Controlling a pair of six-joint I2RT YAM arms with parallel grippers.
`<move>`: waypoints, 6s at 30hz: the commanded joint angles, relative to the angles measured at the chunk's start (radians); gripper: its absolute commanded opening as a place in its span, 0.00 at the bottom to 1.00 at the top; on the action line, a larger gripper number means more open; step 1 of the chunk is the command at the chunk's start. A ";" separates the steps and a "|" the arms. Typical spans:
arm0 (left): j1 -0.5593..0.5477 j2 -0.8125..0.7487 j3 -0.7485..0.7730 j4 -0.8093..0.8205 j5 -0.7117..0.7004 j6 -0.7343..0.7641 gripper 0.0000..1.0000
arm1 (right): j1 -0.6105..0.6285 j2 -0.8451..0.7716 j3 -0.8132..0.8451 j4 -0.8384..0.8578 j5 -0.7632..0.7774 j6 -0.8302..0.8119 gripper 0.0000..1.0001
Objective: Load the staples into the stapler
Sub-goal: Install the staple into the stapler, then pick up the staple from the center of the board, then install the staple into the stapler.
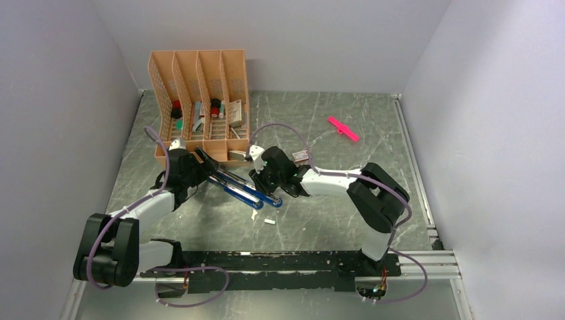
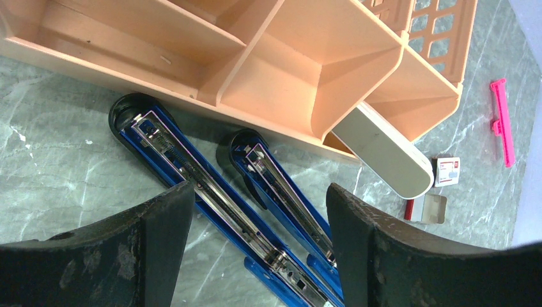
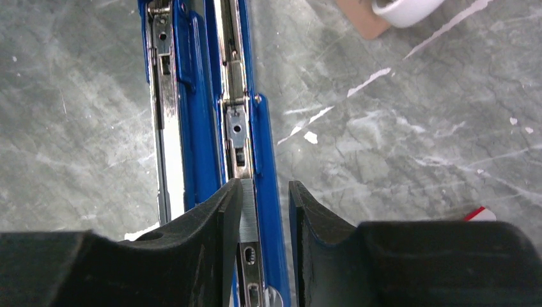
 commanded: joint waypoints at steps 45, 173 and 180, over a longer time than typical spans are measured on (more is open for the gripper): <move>-0.010 -0.031 0.051 -0.044 0.015 0.036 0.79 | 0.010 -0.605 -0.735 0.621 -0.148 0.090 0.47; -0.010 -0.024 0.028 -0.019 0.005 0.030 0.78 | 0.078 -0.134 -0.133 0.128 0.141 -0.021 0.00; -0.010 -0.024 0.028 -0.020 0.006 0.030 0.78 | 0.078 -0.121 -0.127 0.119 0.131 -0.022 0.00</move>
